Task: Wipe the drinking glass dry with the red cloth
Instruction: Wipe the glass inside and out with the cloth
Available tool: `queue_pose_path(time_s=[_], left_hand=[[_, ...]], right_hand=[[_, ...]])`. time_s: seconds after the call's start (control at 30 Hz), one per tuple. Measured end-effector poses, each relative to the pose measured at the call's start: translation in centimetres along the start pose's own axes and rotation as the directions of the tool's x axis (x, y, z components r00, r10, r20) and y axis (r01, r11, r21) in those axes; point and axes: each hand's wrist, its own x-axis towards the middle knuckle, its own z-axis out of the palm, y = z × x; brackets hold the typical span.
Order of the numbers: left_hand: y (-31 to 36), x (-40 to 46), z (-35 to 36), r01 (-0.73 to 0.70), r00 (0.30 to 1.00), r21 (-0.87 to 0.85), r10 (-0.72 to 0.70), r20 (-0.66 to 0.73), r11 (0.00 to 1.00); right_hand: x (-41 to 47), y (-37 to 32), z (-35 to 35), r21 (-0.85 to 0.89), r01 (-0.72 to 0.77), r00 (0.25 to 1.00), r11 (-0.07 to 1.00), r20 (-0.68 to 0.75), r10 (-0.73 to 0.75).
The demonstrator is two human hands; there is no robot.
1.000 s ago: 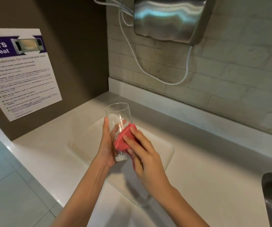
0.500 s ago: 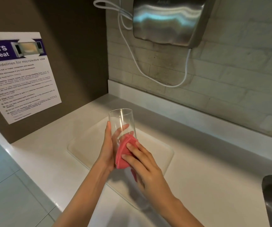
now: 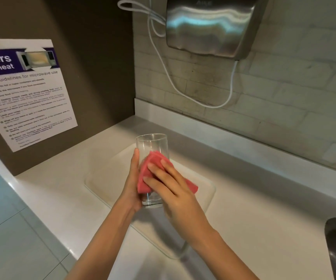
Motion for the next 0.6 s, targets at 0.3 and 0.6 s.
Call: queue_pose_path(time_s=[0.3, 0.6], left_hand=[[-1.1, 0.1, 1.3, -0.044, 0.998, 0.051, 0.042, 0.047, 0.998], [0.4, 0.3, 0.5, -0.108, 0.988, 0.023, 0.11, -0.107, 0.994]], right_hand=[[3.5, 0.2, -1.0, 0.181, -0.236, 0.906, 0.955, -0.315, 0.284], [-4.1, -0.5, 2.3, 0.17, -0.121, 0.964, 0.978, -0.213, 0.156]])
